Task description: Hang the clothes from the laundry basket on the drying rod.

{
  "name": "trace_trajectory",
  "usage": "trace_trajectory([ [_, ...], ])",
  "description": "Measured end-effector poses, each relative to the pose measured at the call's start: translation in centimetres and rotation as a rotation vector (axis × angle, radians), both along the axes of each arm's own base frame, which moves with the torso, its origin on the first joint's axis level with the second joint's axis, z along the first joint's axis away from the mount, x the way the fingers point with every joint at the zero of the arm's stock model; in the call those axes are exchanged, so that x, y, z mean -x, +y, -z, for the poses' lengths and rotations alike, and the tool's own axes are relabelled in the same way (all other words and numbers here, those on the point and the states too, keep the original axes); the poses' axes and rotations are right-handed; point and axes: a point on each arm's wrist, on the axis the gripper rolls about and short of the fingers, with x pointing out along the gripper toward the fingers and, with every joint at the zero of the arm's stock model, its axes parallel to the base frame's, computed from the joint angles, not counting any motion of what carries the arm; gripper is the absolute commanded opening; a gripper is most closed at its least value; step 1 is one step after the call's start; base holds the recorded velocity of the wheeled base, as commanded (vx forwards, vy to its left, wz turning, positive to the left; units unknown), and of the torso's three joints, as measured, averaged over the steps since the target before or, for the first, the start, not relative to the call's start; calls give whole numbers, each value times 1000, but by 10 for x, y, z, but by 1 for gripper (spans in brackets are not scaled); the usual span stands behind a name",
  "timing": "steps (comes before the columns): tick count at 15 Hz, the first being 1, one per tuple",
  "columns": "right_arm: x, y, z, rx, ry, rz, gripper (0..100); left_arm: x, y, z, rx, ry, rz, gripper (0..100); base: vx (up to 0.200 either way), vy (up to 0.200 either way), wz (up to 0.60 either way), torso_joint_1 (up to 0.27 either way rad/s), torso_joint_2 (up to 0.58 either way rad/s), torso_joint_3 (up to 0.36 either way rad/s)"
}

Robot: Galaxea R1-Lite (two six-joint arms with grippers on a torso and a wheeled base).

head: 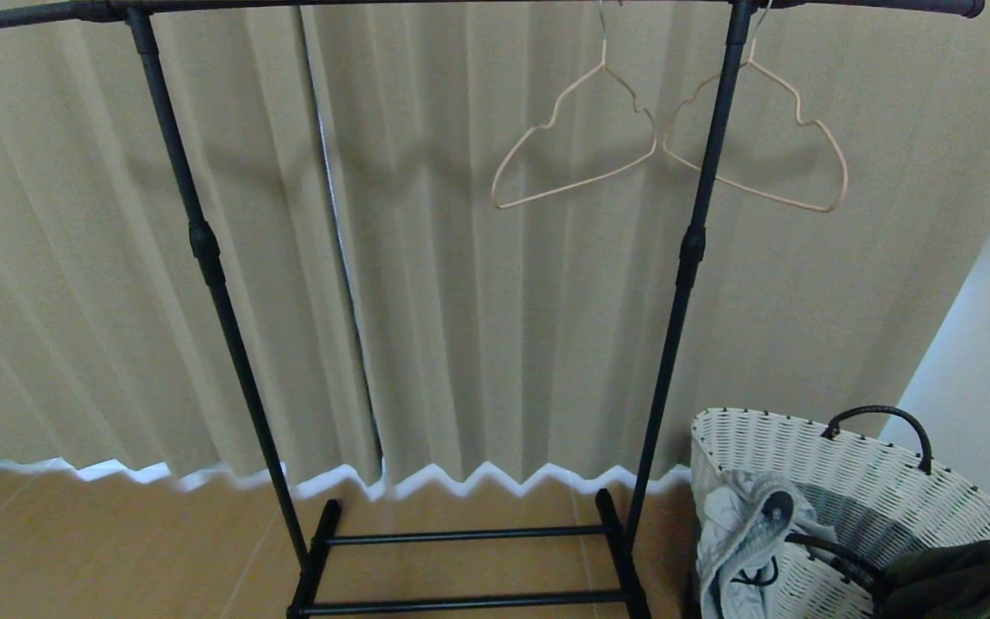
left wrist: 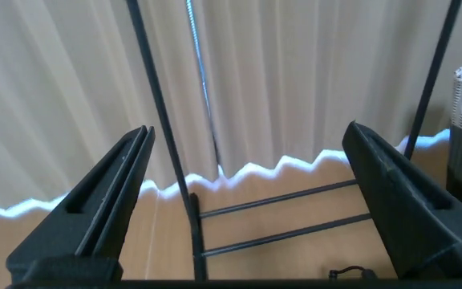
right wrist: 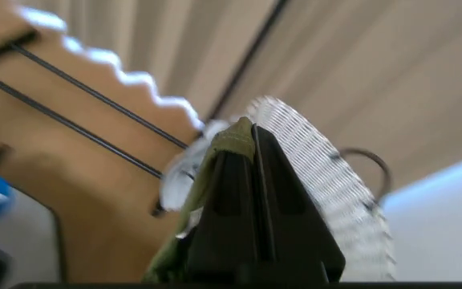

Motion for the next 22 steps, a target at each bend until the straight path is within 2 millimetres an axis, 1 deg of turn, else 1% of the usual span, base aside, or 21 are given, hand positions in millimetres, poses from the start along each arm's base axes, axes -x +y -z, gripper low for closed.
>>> trace_trajectory([
  [2, -10, 1, -17, -68, 0, -21, 0, 1, -1, -6, -16, -47, 61, 100, 0, 0, 0, 0, 0, 0],
  [3, -15, 1, -26, -97, -1, -30, 0, 4, -2, -15, -21, -82, 103, 100, 0, 0, 0, 0, 0, 0],
  [6, -23, 9, -53, -194, -24, -118, 0, 8, -4, -47, -33, -134, 197, 100, 0, 0, 0, 0, 0, 0],
  [8, -26, 15, -64, -236, -22, -184, 0, 2, -4, -73, -35, -136, 219, 100, 0, 0, 0, 0, 0, 0],
  [10, -32, 21, -73, -264, -35, -239, 0, -16, -5, -104, -29, -119, 255, 100, 0, 0, 0, 0, 0, 0],
  [12, -36, 23, -81, -300, -53, -252, 0, -48, -8, -133, -18, -91, 335, 100, 0, 0, 0, 0, 0, 0],
  [14, -40, 25, -85, -306, -55, -263, 0, -86, -21, -149, -12, -28, 444, 100, 0, 0, 0, 0, 0, 0],
  [15, -41, 26, -86, -307, -54, -266, 0, -102, -33, -151, -13, 16, 510, 100, 0, 0, 0, 0, 0, 0],
  [16, -41, 26, -87, -308, -56, -268, 0, -117, -49, -149, -20, 69, 583, 100, 0, 0, 0, 0, 0, 0],
  [18, -42, 27, -90, -309, -63, -273, 0, -136, -83, -142, -31, 161, 690, 100, 0, 0, 0, 0, 0, 0],
  [20, -42, 28, -90, -310, -59, -286, 0, -146, -117, -127, 2, 293, 755, 100, 0, 0, 0, 0, 0, 0],
  [22, -42, 32, -94, -317, -59, -325, 0, -150, -148, -114, 26, 401, 794, 100, 0, 0, 0, 0, 0, 0],
])
